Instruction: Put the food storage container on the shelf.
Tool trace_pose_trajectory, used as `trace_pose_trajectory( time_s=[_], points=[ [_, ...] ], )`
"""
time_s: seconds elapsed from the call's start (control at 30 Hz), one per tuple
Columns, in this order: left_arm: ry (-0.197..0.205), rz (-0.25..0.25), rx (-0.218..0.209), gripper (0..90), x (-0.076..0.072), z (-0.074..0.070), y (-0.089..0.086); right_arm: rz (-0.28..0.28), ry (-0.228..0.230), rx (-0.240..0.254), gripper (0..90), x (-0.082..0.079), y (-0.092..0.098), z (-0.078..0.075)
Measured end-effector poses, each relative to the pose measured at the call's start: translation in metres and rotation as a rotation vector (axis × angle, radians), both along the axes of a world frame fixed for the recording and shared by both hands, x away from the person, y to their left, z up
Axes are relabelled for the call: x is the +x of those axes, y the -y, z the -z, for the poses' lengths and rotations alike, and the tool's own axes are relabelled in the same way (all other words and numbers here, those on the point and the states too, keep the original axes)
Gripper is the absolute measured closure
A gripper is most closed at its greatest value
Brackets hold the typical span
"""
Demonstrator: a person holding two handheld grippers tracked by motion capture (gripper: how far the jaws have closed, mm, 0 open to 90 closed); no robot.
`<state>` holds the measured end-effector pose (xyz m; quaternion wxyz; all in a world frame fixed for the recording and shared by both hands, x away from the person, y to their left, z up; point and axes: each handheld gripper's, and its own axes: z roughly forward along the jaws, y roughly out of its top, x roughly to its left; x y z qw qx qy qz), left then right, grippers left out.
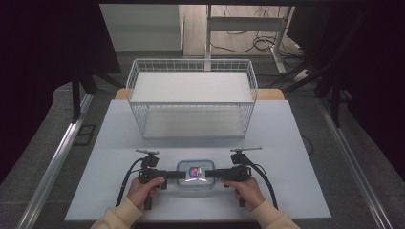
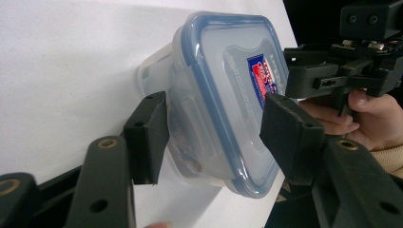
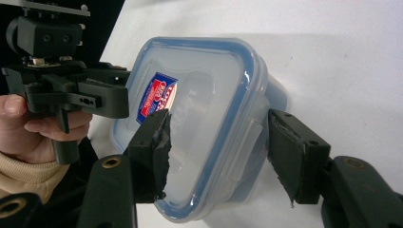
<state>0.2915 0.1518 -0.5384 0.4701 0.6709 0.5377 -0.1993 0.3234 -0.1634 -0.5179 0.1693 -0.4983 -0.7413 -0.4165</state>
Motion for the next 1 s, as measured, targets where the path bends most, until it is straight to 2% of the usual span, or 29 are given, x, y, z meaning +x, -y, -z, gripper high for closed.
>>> trace_pose_trajectory(
  time_s=[0.1,0.33,0.5,1.0],
  points=[
    [0.008,-0.002,0.001,46.7,-0.0016,-0.0013,0.0004,0.0,-0.017,0.027,46.1,0.0006,0.0043,0.0002],
    [0.016,-0.005,0.004,48.1,-0.0039,-0.0036,0.0008,-0.001,0.013,0.01,46.8,-0.0049,0.0037,-0.0026],
    [0.032,0.001,0.011,49.4,-0.0062,-0.0057,0.0007,0.006,-0.006,0.041,49.8,-0.0055,0.0077,-0.0025],
    [0.027,0.001,0.009,51.2,-0.0068,-0.008,-0.0003,0.014,0.002,0.051,51.5,-0.0079,0.0085,-0.0045]
  ],
)
